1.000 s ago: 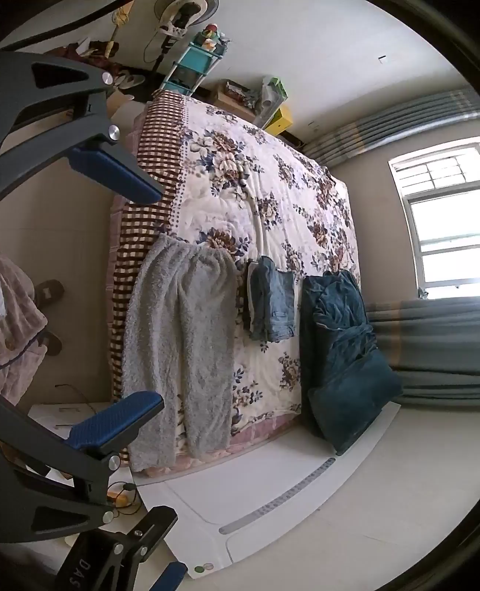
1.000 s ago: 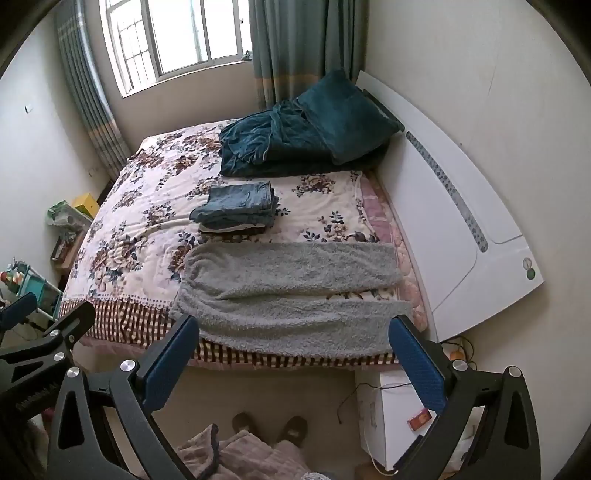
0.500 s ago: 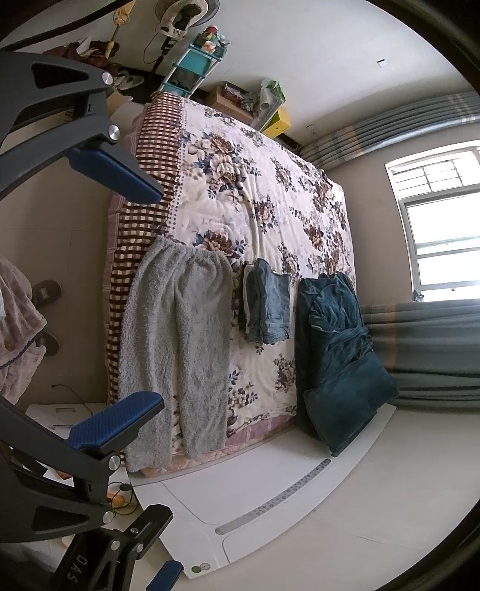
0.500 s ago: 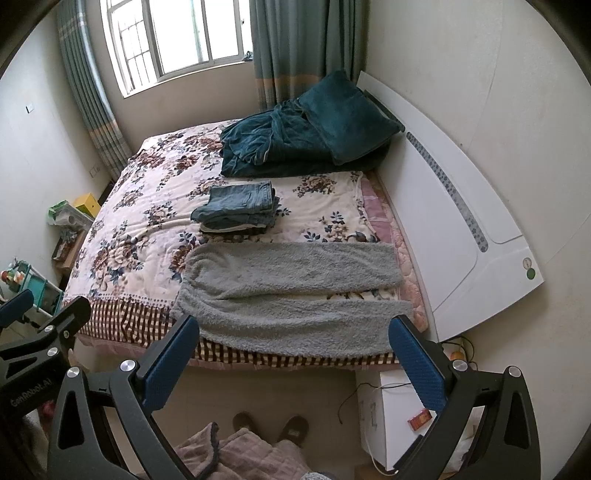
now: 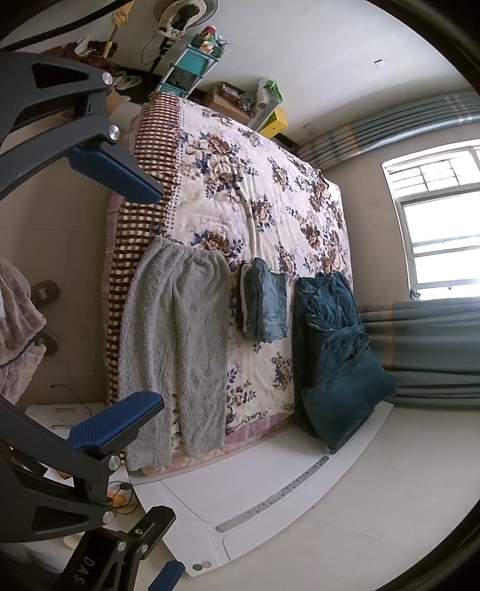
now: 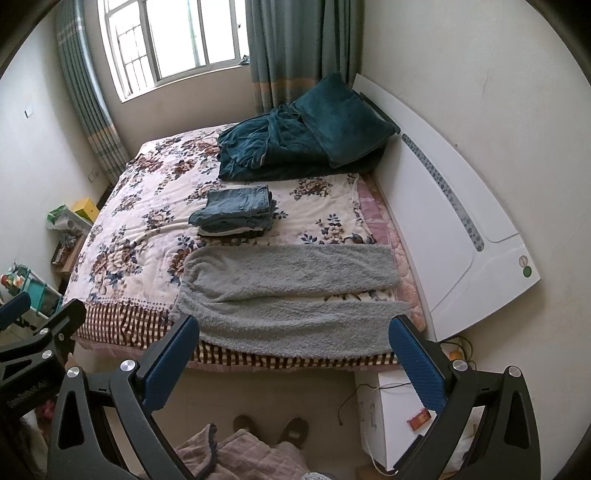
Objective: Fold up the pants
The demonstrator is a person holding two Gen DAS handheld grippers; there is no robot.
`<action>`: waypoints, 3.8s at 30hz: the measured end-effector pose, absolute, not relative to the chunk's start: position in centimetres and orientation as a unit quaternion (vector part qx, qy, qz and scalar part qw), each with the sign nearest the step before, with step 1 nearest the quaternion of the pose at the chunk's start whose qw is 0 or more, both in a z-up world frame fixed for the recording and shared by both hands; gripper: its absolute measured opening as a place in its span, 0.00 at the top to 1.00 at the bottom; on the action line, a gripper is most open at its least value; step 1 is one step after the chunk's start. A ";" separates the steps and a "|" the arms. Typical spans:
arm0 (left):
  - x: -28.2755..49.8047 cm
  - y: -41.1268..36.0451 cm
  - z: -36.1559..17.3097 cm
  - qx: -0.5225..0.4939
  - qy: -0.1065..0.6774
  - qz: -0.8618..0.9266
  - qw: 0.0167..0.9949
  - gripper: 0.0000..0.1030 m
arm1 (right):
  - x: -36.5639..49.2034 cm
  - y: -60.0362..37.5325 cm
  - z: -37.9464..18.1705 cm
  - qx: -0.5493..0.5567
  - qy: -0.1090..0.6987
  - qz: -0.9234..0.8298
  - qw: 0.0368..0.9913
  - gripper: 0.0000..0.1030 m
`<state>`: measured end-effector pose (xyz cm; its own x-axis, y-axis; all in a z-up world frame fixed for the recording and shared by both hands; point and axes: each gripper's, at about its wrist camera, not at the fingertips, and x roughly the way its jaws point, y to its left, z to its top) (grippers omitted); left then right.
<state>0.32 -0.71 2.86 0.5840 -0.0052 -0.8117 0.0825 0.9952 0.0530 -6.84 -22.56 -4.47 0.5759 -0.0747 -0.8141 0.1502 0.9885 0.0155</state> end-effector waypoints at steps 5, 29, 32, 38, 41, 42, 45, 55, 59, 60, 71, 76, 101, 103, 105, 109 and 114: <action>0.6 -0.4 3.3 0.041 0.455 -0.024 0.889 0.00 | -7.0 -22.7 -4.6 0.040 0.454 -0.062 0.888 0.00; 0.2 -0.1 3.4 0.041 0.451 -0.025 0.891 0.00 | -7.3 -22.9 -3.0 0.040 0.447 -0.062 0.892 0.00; 0.9 0.1 3.9 0.041 0.450 -0.024 0.892 0.00 | -7.2 -22.9 -3.1 0.042 0.448 -0.062 0.891 0.00; 1.6 0.2 4.2 0.038 0.454 -0.023 0.890 0.00 | -7.1 -22.3 -3.5 0.041 0.450 -0.061 0.890 0.00; 1.8 -0.2 3.7 0.036 0.457 -0.023 0.888 0.00 | -7.0 -22.2 -3.9 0.041 0.452 -0.060 0.889 0.00; 1.8 -0.4 3.5 0.035 0.458 -0.022 0.888 0.00 | -6.8 -22.3 -3.9 0.041 0.453 -0.060 0.888 0.00; 2.2 -1.0 2.6 0.029 0.454 -0.017 0.890 0.00 | -6.7 -22.5 -4.5 0.042 0.453 -0.064 0.888 0.00; 5.6 -3.3 -2.2 0.004 0.450 0.020 0.893 0.00 | -1.3 -27.8 -11.5 0.051 0.474 -0.078 0.876 0.00; 7.8 -4.3 -4.7 0.009 0.460 0.032 0.887 0.00 | 1.8 -29.3 -13.8 0.042 0.480 -0.090 0.871 0.00; 8.2 -4.5 -5.1 0.011 0.462 0.033 0.886 0.00 | 3.0 -29.7 -14.5 0.040 0.483 -0.096 0.869 0.00; 20.0 -7.0 -12.5 0.041 0.505 -0.002 0.862 0.00 | 17.4 -33.6 -24.0 0.068 0.525 -0.156 0.834 0.00; 27.5 -8.0 -17.4 0.043 0.550 -0.025 0.833 0.00 | 25.0 -35.0 -29.3 0.089 0.553 -0.172 0.810 0.00; 50.5 -21.4 -62.1 0.388 0.609 -0.138 0.678 0.00 | 57.4 -41.6 -79.4 -0.231 0.734 0.003 0.639 0.00; 51.2 -21.7 -63.6 0.389 0.621 -0.164 0.660 0.01 | 58.6 -41.9 -81.7 -0.250 0.741 0.030 0.623 0.00; 51.6 -21.7 -64.0 0.370 0.631 -0.200 0.652 0.12 | 59.4 -42.1 -82.9 -0.246 0.748 0.059 0.613 0.04; 51.5 -21.6 -63.0 0.321 0.651 -0.270 0.633 0.73 | 59.8 -42.2 -83.2 -0.200 0.758 0.109 0.612 0.56; 50.4 -21.8 -60.9 0.306 0.643 -0.263 0.651 0.95 | 57.9 -41.8 -81.4 -0.172 0.735 0.114 0.646 0.89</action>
<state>50.41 -21.78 -60.92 0.0343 0.0516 -0.9981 0.7367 0.6735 0.0601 57.93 -41.76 -81.42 -0.1053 -0.1054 -0.9888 -0.4010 0.9145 -0.0548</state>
